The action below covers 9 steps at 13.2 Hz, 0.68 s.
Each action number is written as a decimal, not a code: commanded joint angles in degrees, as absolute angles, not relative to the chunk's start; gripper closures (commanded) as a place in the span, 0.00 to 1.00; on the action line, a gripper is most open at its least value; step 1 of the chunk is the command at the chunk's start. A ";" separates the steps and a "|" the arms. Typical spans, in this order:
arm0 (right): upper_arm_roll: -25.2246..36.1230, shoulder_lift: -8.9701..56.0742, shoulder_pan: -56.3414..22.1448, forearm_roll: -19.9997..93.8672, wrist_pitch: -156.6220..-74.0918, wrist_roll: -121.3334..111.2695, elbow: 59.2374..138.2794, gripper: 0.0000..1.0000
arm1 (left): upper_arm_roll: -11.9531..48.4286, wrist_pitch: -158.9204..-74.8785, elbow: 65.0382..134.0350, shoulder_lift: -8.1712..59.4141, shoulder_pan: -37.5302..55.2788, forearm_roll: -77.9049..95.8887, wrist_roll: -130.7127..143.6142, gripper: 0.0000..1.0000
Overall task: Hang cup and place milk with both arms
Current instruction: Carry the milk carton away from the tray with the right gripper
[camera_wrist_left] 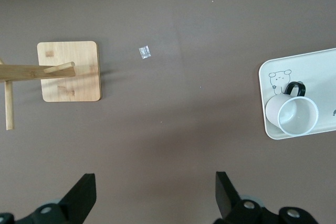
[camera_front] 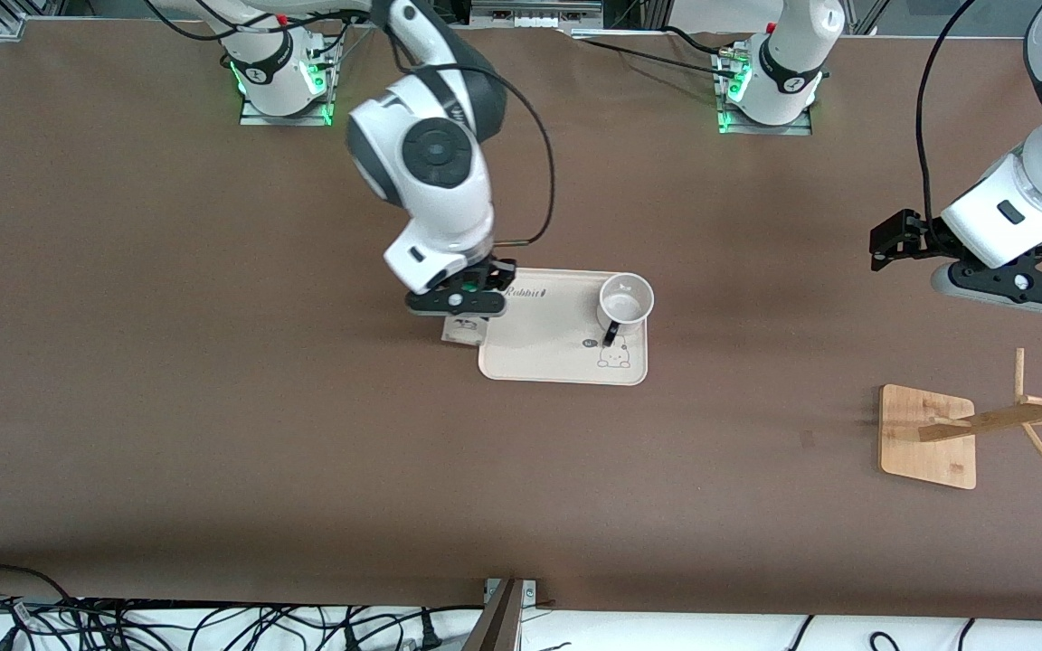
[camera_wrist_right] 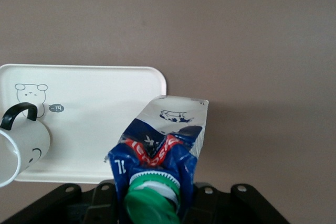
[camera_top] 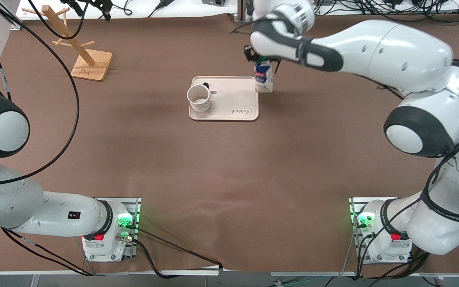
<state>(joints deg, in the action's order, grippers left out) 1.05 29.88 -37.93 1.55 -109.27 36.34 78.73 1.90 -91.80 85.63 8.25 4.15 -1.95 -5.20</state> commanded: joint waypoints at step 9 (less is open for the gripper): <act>0.53 26.72 -7.85 6.15 -100.28 -4.46 86.03 0.80 | 1.76 -90.44 83.94 8.88 4.13 -0.97 -5.80 0.00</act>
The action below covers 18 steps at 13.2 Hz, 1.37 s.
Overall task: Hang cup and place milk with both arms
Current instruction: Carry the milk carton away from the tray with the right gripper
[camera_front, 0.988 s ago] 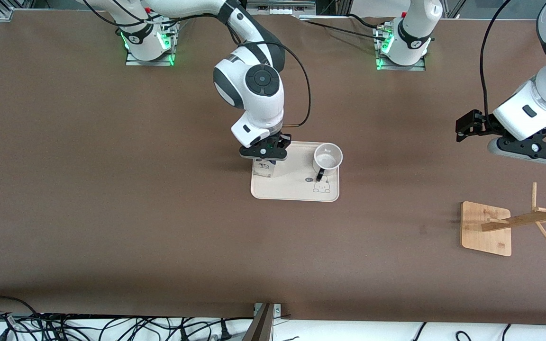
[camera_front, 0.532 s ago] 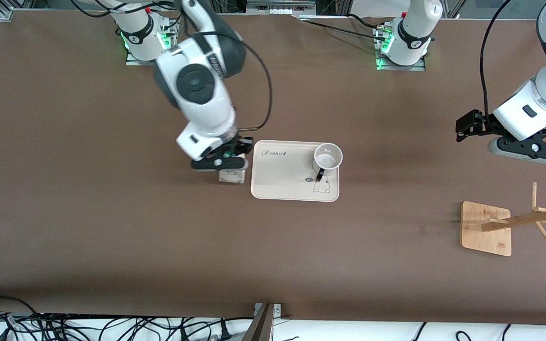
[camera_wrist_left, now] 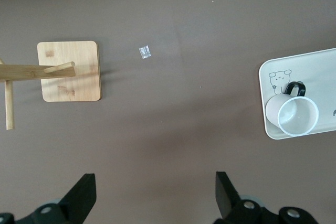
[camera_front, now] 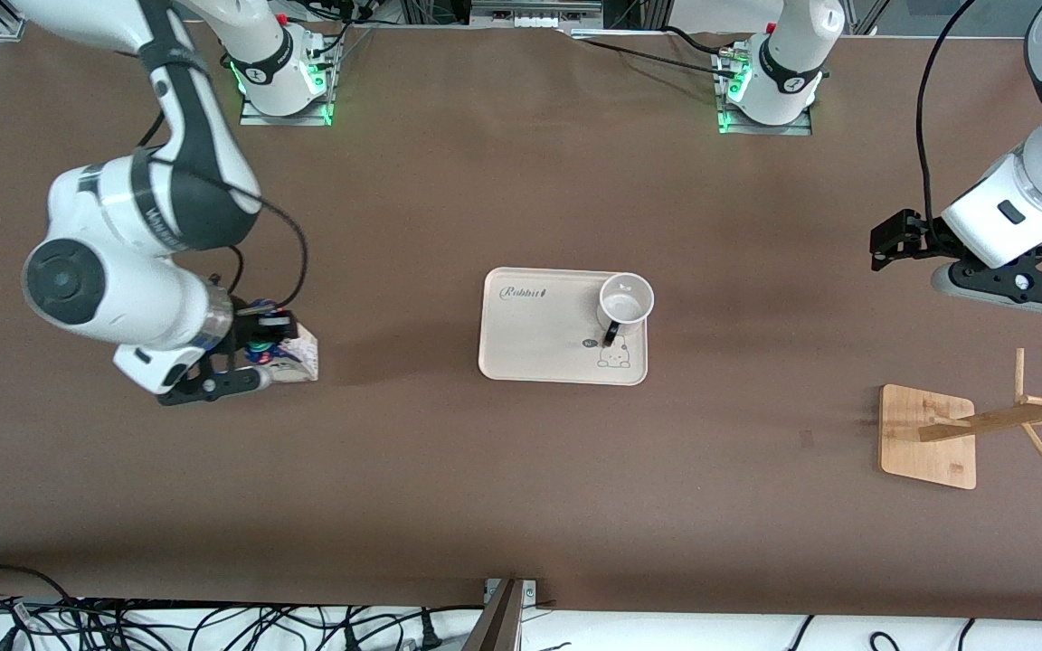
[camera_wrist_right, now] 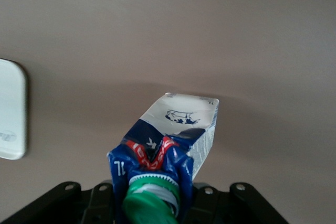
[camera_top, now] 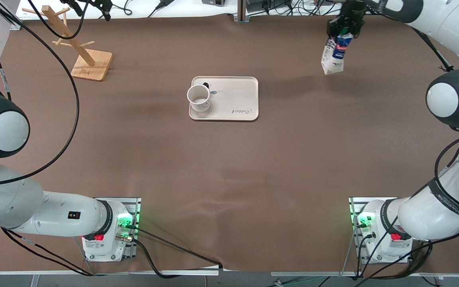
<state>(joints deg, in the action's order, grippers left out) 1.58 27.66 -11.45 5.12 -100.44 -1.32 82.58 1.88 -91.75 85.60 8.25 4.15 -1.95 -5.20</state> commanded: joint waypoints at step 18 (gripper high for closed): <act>0.70 25.14 0.09 7.82 -110.30 -10.73 94.67 0.00 | 1.76 -90.26 83.85 9.49 4.48 -0.88 -5.36 0.00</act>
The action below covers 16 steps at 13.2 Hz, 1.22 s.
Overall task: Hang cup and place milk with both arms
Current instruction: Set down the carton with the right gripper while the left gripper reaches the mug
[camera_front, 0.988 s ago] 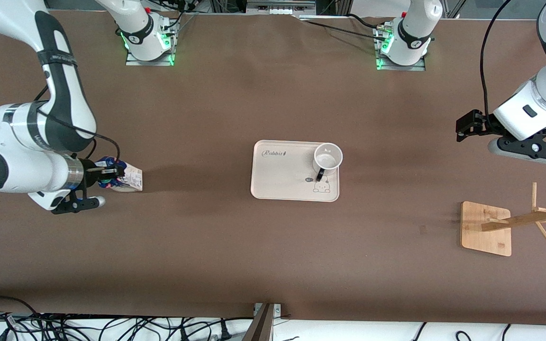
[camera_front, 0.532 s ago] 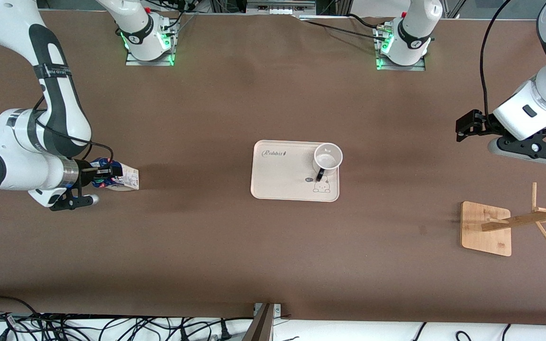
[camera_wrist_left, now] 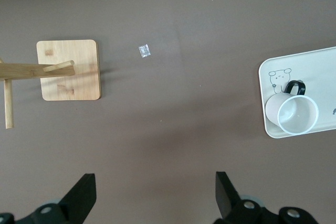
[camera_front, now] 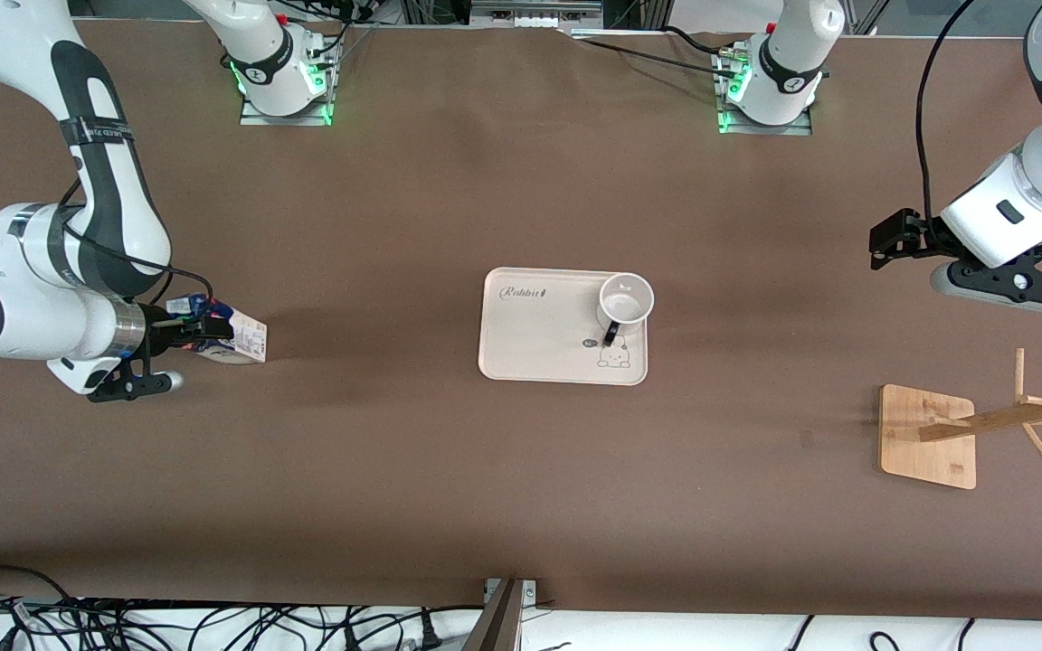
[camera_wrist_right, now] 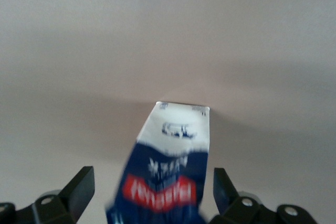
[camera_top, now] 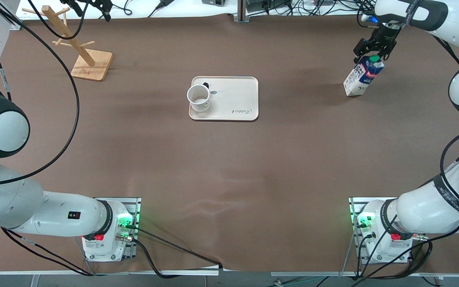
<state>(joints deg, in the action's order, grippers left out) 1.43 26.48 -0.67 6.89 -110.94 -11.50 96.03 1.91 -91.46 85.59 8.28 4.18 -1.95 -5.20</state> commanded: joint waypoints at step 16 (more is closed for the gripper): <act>2.37 10.55 0.09 3.34 -98.26 -10.72 84.47 0.00 | 2.73 -104.31 83.76 26.79 23.88 8.26 7.98 0.00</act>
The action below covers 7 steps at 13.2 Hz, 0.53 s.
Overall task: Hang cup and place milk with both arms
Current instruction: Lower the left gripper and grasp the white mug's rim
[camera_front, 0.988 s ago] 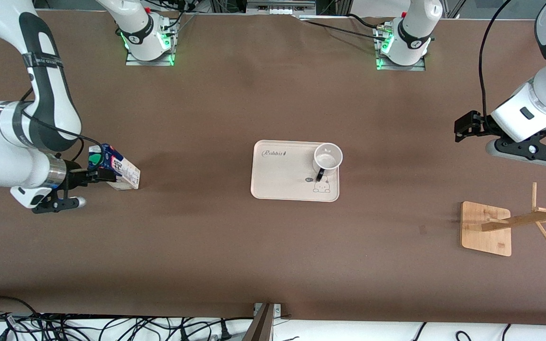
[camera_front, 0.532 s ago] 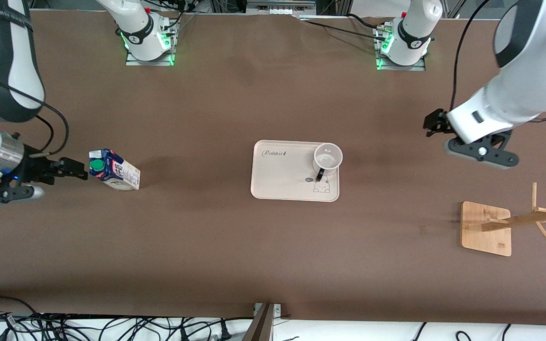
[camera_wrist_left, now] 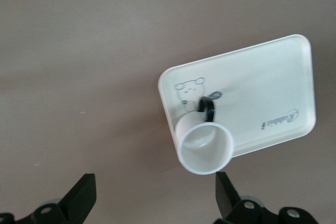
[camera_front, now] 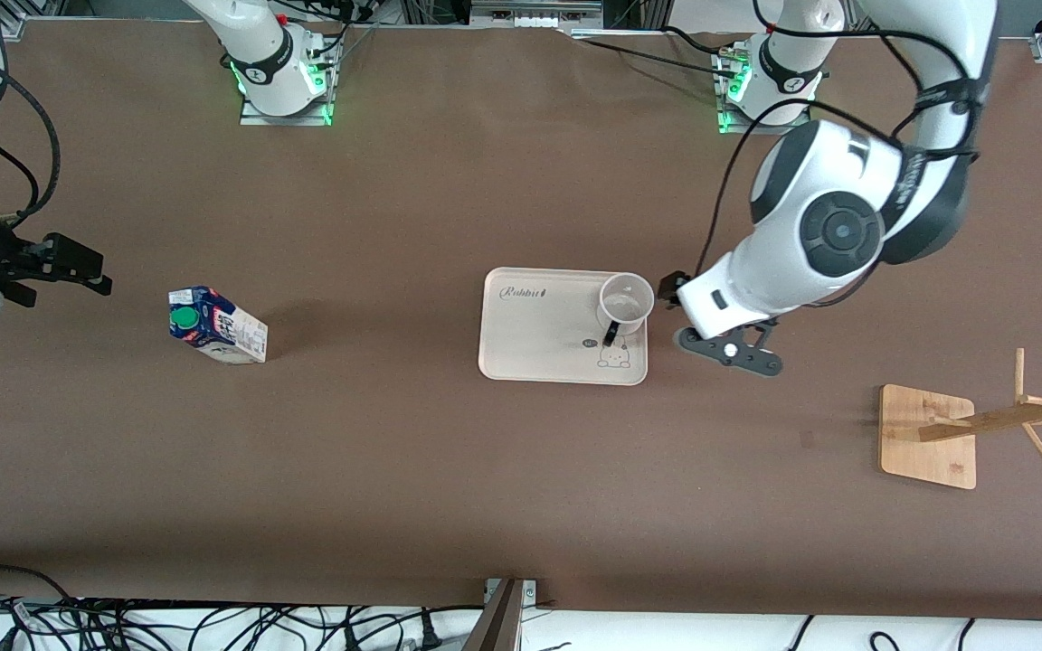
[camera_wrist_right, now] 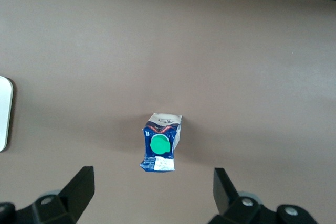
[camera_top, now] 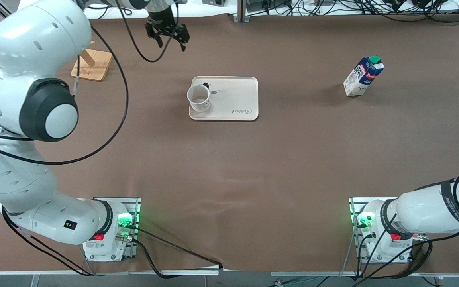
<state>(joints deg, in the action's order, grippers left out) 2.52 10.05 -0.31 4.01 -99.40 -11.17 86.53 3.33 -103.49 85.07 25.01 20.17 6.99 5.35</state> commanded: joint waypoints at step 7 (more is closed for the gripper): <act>1.67 10.55 -0.53 2.20 -95.80 -8.00 82.79 0.00 | 2.81 -110.12 92.88 28.30 30.23 5.38 7.56 0.00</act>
<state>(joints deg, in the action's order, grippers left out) 2.19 10.10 -0.42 3.16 -96.93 -9.29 84.25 3.40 -108.67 89.23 29.82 29.24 6.93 8.08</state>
